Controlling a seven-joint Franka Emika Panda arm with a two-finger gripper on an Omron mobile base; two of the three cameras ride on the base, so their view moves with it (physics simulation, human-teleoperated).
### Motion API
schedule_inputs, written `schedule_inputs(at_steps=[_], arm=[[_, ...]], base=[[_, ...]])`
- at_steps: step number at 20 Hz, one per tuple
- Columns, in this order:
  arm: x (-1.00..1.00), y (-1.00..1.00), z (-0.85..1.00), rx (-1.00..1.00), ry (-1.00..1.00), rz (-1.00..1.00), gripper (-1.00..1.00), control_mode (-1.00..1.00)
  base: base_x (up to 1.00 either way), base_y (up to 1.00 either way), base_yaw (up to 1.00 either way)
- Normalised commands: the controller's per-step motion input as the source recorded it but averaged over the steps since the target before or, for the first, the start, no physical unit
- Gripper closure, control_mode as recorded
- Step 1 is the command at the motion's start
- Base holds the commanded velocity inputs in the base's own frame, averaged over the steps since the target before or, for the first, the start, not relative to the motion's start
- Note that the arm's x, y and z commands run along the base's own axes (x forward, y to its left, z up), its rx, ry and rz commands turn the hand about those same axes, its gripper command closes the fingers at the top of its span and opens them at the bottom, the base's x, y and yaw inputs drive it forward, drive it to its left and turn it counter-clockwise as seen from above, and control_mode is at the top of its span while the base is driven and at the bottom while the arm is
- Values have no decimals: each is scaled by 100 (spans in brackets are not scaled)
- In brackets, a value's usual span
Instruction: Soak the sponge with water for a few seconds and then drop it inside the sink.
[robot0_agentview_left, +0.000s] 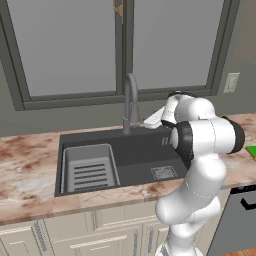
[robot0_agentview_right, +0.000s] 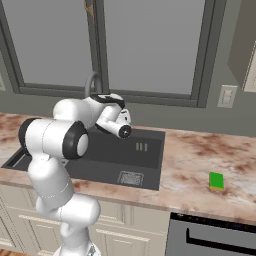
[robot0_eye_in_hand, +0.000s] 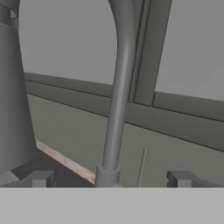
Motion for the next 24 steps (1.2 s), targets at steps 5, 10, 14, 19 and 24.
schedule_inputs(at_steps=[5,10,14,19,24], arm=[[10,5,0,0,0,-6,-100,-100],[6,0,-16,0,0,-1,-100,-100],[6,0,-30,0,0,0,-100,-100],[10,0,-18,0,0,0,-100,-100],[24,0,0,0,0,0,-100,-100]], base=[[0,0,0],[0,0,0],[0,0,0],[0,0,0],[0,0,0]])
